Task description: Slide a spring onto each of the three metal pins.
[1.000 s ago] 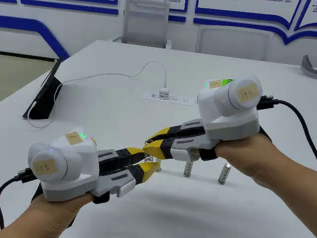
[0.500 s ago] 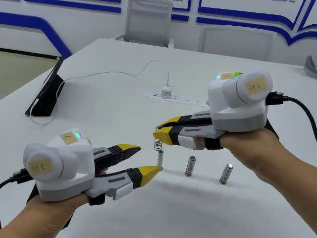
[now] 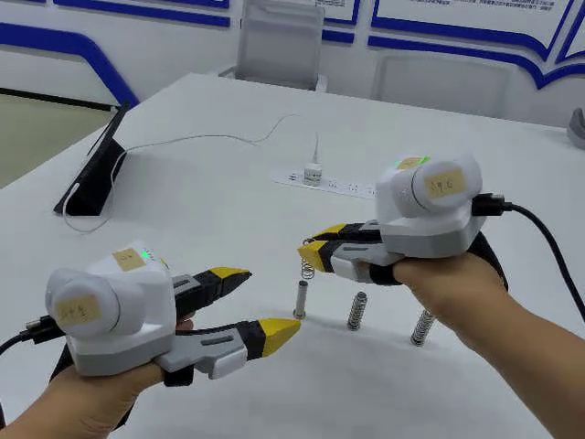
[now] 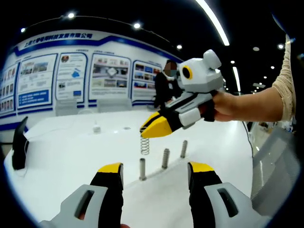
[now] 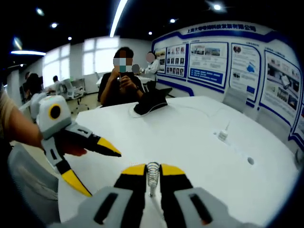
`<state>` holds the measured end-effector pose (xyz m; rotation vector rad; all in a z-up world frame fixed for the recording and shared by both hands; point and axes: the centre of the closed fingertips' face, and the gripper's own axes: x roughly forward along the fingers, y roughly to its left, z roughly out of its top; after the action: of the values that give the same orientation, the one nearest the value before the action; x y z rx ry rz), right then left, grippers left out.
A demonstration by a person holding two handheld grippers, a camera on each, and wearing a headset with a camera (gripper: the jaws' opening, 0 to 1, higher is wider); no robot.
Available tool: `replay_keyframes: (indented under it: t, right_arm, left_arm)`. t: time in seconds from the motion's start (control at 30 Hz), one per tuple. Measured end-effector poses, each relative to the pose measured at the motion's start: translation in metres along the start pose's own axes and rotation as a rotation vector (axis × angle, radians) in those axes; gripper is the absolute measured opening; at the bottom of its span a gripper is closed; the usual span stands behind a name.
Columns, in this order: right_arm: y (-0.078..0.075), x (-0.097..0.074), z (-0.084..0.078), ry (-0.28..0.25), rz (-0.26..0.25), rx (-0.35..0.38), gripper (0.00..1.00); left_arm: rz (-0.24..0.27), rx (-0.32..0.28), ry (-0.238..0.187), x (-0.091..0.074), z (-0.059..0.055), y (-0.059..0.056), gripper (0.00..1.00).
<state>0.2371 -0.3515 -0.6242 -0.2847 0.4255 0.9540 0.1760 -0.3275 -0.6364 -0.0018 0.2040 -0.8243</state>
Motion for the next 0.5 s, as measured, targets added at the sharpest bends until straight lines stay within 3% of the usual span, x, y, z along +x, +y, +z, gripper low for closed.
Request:
replay_keyframes:
  t: [0.5]
  right_arm:
    - [-0.0029,0.0079,-0.0091,-0.005,0.015,0.034,0.12]
  left_arm:
    - [0.004,0.002,0.019,-0.0006,-0.0064,0.0015,0.57]
